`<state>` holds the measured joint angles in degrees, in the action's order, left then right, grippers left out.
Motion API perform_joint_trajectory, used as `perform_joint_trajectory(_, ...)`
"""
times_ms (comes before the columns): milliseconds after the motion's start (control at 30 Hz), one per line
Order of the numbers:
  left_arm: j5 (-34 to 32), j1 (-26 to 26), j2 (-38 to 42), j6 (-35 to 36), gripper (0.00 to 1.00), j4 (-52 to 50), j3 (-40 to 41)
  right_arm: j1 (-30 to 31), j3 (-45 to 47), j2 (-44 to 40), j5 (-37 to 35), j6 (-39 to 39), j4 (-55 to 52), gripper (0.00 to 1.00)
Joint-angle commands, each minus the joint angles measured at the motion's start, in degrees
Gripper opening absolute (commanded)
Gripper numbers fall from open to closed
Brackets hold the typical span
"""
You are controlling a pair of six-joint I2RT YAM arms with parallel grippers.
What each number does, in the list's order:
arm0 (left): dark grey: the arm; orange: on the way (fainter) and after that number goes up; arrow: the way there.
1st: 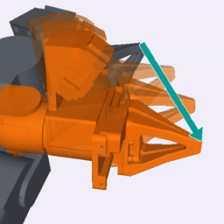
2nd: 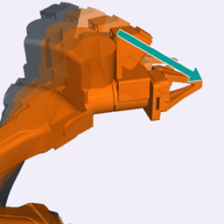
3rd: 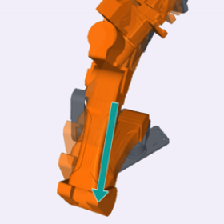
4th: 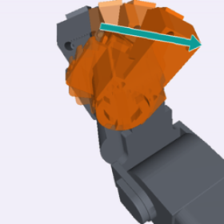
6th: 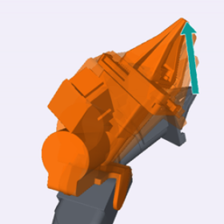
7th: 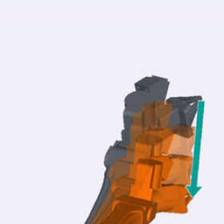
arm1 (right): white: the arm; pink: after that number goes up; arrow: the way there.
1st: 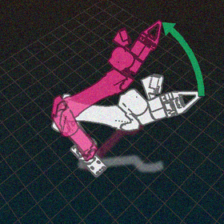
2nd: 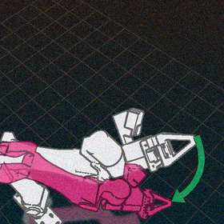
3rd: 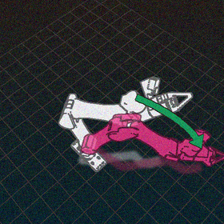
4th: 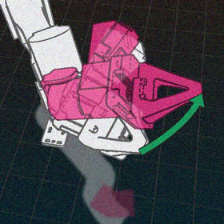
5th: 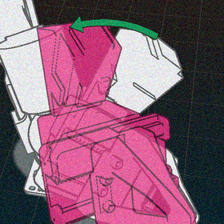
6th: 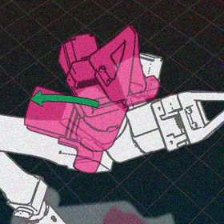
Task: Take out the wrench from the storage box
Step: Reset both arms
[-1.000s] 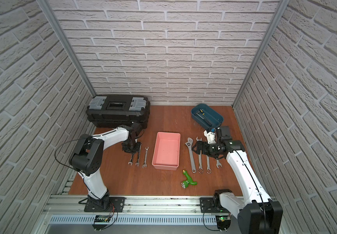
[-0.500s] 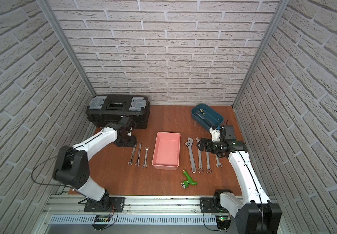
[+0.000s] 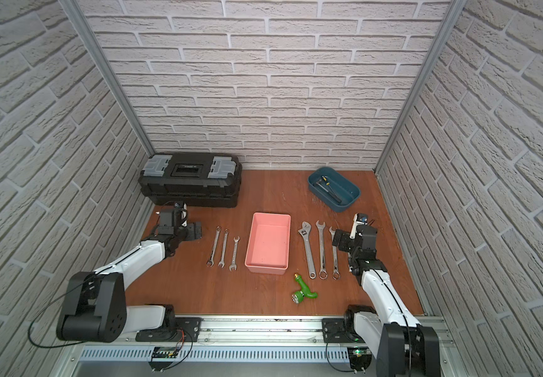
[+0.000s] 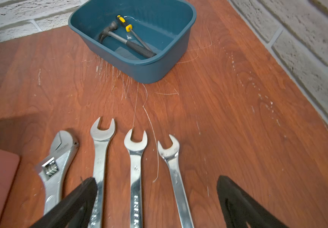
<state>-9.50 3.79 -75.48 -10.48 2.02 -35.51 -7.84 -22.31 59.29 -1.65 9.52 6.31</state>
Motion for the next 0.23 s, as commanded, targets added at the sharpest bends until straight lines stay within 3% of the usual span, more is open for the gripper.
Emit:
perform_joint_trajectory(0, -2.2, -0.3, 0.5, 4.8, 0.98, 12.3, 0.5, 0.0, 0.7, 2.4, -0.4, -5.2, 16.4, 0.99)
perform_joint_trajectory(200, -3.2, -0.4, -1.9, 6.5, 0.98, 17.5, 3.3, 0.1, 1.5, 6.1, 0.4, -5.8, 21.8, 0.99)
